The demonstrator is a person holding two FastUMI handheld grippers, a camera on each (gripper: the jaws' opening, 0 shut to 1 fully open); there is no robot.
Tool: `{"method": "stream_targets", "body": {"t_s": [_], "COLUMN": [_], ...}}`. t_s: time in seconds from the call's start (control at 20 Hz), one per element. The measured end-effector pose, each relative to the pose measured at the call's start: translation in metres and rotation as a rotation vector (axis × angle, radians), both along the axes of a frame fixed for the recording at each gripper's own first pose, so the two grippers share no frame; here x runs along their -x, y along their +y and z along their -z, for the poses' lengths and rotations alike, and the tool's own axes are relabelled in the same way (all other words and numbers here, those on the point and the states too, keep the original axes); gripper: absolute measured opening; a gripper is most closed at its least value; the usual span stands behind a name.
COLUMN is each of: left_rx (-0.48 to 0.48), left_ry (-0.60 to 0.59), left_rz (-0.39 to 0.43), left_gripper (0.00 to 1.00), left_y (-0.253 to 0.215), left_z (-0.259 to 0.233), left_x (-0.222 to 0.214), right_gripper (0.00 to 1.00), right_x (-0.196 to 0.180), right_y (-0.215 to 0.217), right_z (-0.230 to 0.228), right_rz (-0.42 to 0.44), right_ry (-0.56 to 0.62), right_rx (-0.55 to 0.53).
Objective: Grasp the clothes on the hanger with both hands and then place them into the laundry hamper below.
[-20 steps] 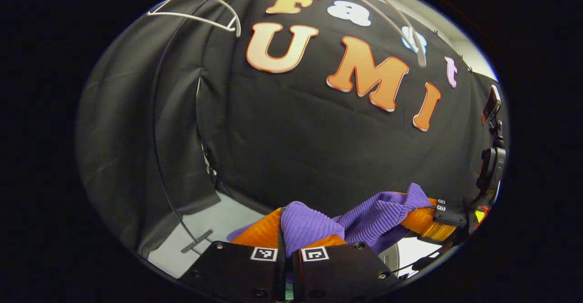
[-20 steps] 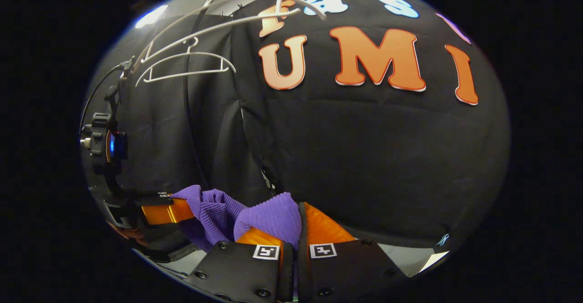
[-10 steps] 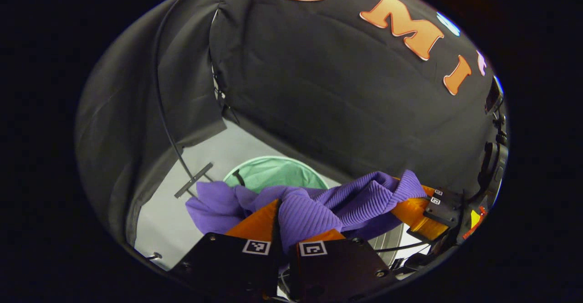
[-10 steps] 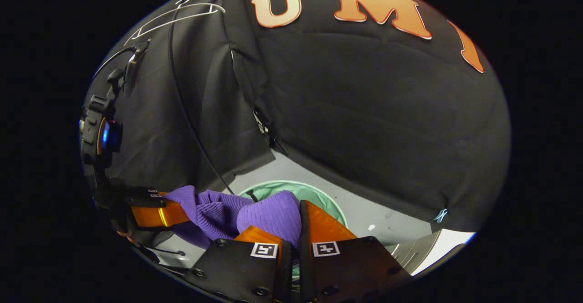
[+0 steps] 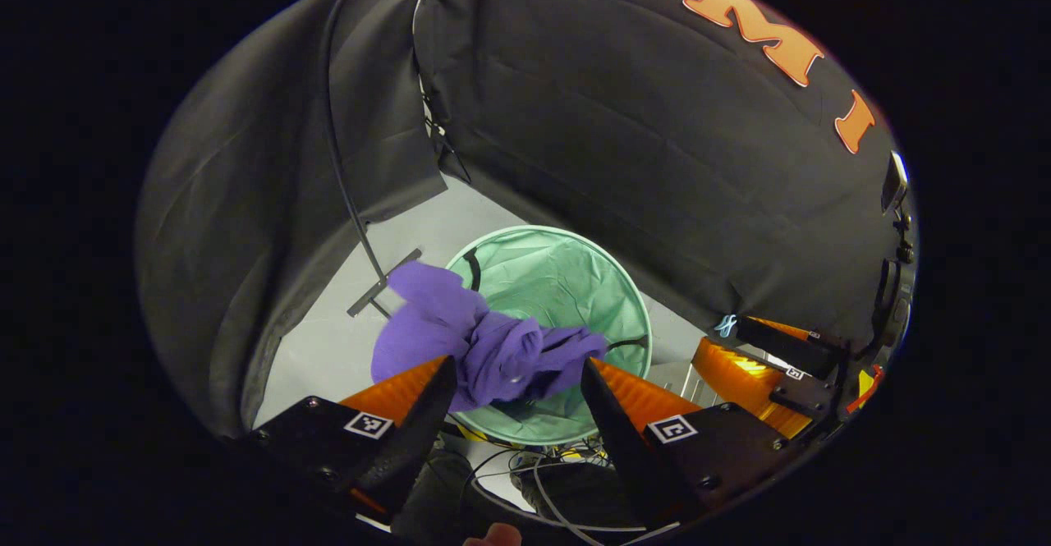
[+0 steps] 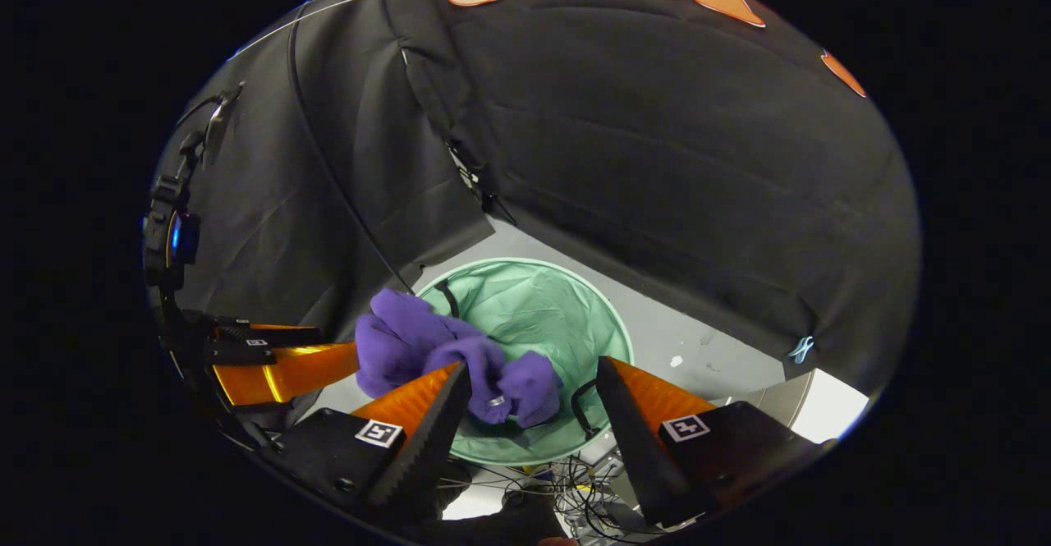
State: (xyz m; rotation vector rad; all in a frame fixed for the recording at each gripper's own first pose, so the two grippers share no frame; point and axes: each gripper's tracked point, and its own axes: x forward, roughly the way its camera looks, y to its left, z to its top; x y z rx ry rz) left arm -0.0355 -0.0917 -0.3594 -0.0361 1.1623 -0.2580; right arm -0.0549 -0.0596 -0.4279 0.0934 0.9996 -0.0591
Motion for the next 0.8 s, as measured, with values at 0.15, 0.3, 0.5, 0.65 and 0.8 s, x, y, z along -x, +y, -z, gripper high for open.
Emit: {"method": "stream_targets", "body": {"t_s": [0.15, 0.3, 0.5, 0.65, 0.8], "left_rx": [-0.003, -0.005, 0.000, 0.009, -0.009], "left_ry": [-0.055, -0.100, -0.206, -0.315, -0.435], "left_rz": [0.009, 0.011, -0.023, -0.082, -0.147], "left_gripper": [0.98, 0.98, 0.98, 0.98, 0.98], "left_y": [0.000, -0.003, -0.002, 0.001, 0.015], "left_z": [-0.007, -0.029, -0.064, -0.103, -0.147], "left_x": [0.003, 0.004, 0.005, 0.010, 0.027], "right_gripper": [1.00, 0.99, 0.99, 0.99, 1.00], "right_x": [-0.004, 0.000, 0.000, 0.005, 0.011], "right_y": [0.000, -0.002, -0.002, -0.003, -0.011], "right_z": [-0.019, -0.033, -0.066, -0.093, -0.132], "right_rz": [0.015, 0.016, -0.008, -0.032, -0.035], "right_ry": [-0.027, -0.060, -0.149, -0.213, -0.300], "right_rx": [-0.006, -0.013, -0.008, -0.026, -0.035]}}
